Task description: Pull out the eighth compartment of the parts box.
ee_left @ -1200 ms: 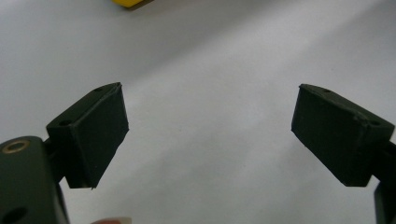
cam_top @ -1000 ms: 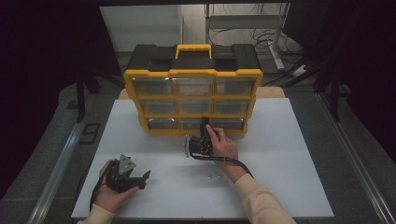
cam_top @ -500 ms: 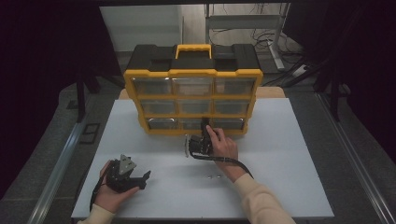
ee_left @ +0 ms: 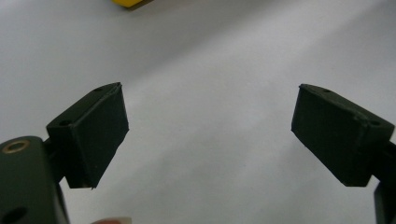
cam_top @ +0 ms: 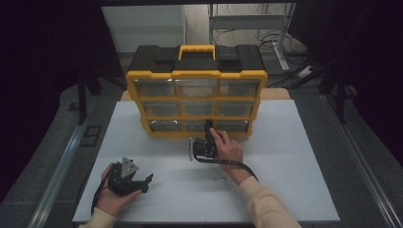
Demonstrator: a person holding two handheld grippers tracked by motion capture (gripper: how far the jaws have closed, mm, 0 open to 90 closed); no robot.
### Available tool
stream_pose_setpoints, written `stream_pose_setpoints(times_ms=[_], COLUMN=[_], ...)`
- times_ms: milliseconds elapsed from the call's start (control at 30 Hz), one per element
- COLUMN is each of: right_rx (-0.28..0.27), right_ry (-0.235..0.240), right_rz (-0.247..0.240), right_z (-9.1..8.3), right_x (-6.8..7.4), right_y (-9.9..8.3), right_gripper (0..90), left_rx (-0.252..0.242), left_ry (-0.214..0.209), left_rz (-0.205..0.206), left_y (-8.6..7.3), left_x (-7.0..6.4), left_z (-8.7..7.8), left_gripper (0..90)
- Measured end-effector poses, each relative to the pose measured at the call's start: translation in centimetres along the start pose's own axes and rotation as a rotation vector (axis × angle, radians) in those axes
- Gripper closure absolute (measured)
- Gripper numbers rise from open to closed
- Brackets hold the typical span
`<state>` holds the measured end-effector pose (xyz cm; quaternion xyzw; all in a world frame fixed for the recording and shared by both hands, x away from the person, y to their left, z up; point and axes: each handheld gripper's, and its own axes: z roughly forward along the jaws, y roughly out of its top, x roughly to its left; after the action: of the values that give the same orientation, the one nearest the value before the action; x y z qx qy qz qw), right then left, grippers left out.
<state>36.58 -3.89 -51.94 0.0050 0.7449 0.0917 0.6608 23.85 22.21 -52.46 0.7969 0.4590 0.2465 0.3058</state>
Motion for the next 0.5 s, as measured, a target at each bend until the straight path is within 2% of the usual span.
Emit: stream_pose_setpoints(times_ms=[67, 100, 167, 200, 300, 333, 367, 433, 467, 500], right_rx=[0.001, -0.027, -0.04, 0.003, 0.001, -0.008, -0.002, 0.0, -0.01, -0.001], right_ry=[0.001, 0.055, 0.062, 0.005, 0.014, 0.055, 0.018, 0.016, 0.038, 0.012], right_rz=[0.003, 0.013, 0.015, -0.003, -0.005, -0.002, -0.007, -0.013, -0.01, -0.012], right_z=[-0.1, 0.1, 0.1, -0.3, -0.4, -0.4, -0.6, -0.8, -0.7, -0.9], right_x=[0.0, -0.1, -0.1, -0.1, -0.1, -0.3, -0.2, -0.1, -0.2, -0.1], right_y=[0.0, -0.1, -0.1, 0.0, 0.0, 0.0, 0.0, 0.0, 0.0, 0.0], right_gripper=[75.0, 75.0, 75.1, 75.0, 75.1, 75.1, 75.2, 75.3, 75.4, 75.4], left_rx=[0.001, 0.002, 0.001, 0.0, 0.001, 0.001, 0.001, 0.001, 0.0, 0.0], left_ry=[0.0, -0.001, -0.001, -0.001, -0.001, -0.001, -0.001, 0.0, 0.0, 0.0], left_rz=[-0.001, 0.002, 0.003, 0.003, 0.001, 0.002, 0.002, 0.002, 0.002, 0.002], left_y=[0.0, 0.0, 0.0, 0.0, 0.0, 0.0, 0.0, 0.0, 0.0, 0.0], left_x=[0.0, 0.0, -0.1, -0.1, -0.1, -0.1, -0.1, -0.1, -0.1, -0.1], left_z=[0.1, 0.1, 0.1, 0.0, 0.1, 0.1, 0.1, 0.0, 0.0, 0.0], left_gripper=[11.4, 11.4, 11.4, 11.4, 11.4, 11.4, 11.4, 11.4, 11.4, 11.4])
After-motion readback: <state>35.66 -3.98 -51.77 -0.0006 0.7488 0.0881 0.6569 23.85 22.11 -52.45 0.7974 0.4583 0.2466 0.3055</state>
